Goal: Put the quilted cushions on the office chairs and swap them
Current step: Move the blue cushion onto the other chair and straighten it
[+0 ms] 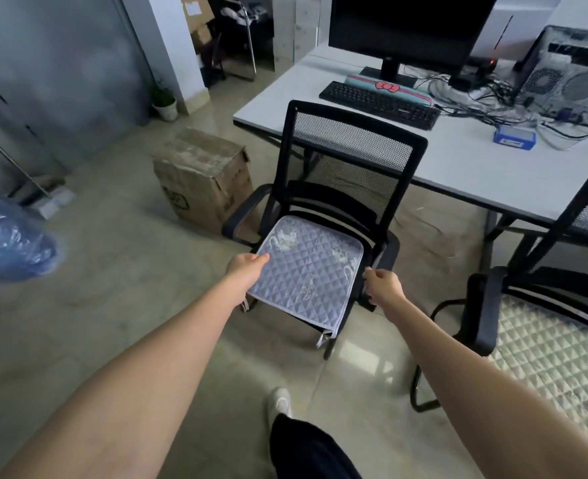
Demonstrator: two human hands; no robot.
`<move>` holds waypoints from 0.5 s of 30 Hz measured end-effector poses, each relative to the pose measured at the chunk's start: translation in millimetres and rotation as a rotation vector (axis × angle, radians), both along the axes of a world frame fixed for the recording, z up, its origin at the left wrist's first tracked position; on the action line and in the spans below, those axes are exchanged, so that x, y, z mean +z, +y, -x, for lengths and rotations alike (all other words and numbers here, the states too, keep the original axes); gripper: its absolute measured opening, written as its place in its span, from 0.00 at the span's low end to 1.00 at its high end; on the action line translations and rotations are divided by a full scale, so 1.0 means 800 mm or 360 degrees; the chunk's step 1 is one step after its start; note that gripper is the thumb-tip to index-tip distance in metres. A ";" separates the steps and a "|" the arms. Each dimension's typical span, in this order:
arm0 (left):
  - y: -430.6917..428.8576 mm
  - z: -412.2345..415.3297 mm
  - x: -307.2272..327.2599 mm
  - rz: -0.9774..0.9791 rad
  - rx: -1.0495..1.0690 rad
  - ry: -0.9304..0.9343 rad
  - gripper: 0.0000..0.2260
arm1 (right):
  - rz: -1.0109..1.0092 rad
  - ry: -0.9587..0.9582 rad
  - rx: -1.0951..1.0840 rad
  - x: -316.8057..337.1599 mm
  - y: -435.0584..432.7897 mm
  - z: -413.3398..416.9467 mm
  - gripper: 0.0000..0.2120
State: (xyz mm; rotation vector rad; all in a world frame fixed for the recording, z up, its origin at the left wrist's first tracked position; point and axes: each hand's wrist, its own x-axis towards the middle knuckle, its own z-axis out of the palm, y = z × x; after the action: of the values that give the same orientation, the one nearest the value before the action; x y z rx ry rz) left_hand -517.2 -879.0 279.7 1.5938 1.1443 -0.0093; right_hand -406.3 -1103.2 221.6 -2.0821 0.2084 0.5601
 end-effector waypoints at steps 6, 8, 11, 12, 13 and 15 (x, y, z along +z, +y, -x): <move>0.072 -0.054 -0.023 -0.0031 -0.0097 0.0029 0.12 | -0.0067 0.0067 -0.0031 -0.023 0.076 -0.035 0.13; 0.091 -0.070 -0.030 -0.0029 -0.0134 0.0038 0.10 | -0.0101 0.0091 -0.0062 -0.031 0.098 -0.044 0.12; 0.119 -0.093 -0.045 -0.0006 -0.0186 0.0028 0.12 | -0.0064 0.0145 -0.0116 -0.045 0.125 -0.058 0.15; 0.128 -0.100 -0.050 -0.0005 -0.0200 0.0024 0.11 | -0.0053 0.0159 -0.0127 -0.049 0.132 -0.063 0.15; 0.136 -0.107 -0.055 0.0000 -0.0209 0.0025 0.10 | -0.0043 0.0167 -0.0139 -0.052 0.138 -0.067 0.17; 0.150 -0.120 -0.066 0.0018 -0.0239 0.0034 0.10 | -0.0022 0.0173 -0.0166 -0.057 0.148 -0.075 0.23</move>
State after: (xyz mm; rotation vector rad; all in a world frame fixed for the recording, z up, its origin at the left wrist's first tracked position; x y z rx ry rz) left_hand -421.4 -759.0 227.2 1.6699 1.0368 -0.1314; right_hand -346.6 -985.2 176.0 -2.0164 0.3723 0.6098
